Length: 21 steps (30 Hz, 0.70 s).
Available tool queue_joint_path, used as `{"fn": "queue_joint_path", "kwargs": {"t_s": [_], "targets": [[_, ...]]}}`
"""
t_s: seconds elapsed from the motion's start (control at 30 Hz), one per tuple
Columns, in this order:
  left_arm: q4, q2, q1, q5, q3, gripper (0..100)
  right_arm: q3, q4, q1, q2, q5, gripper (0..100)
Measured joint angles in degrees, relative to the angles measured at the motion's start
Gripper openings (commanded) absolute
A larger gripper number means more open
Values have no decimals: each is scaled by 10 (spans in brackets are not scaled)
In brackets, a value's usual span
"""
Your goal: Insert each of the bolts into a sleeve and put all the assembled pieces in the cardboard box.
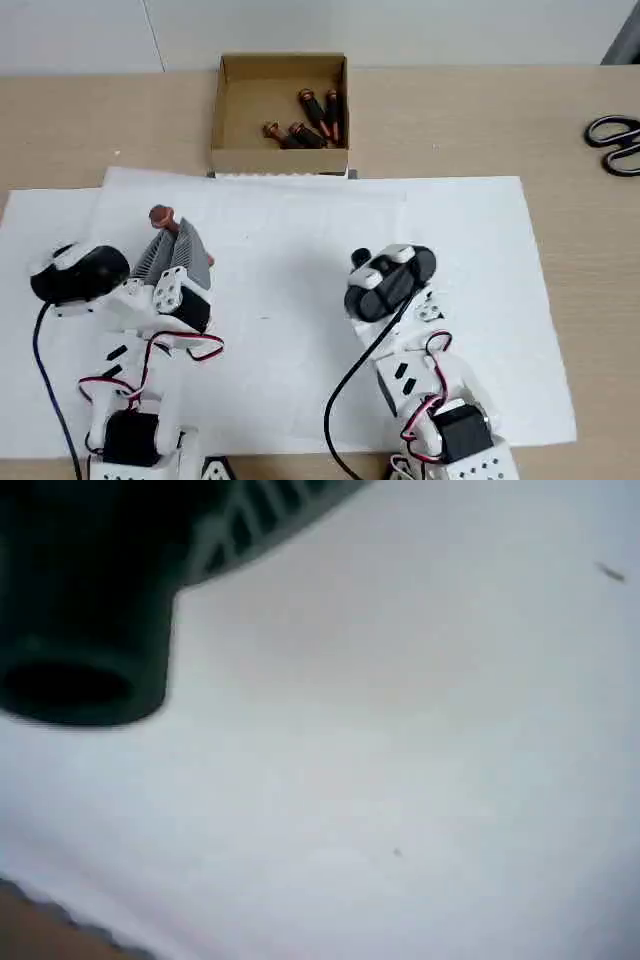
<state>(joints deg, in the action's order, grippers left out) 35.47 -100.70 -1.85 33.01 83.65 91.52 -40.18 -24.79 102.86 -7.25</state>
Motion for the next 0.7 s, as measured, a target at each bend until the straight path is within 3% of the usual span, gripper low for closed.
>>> {"fn": "queue_joint_path", "kwargs": {"t_s": [0.23, 0.53, 0.7], "targets": [[-47, 0, -64, 32, 0, 6, 41, 97, -61, 1, 0, 4], [-47, 0, -124, 60, 0, 6, 41, 109, -150, 0, 0, 4], [-47, 0, -171, 60, -26, 6, 41, 109, -159, 0, 0, 4]]}}
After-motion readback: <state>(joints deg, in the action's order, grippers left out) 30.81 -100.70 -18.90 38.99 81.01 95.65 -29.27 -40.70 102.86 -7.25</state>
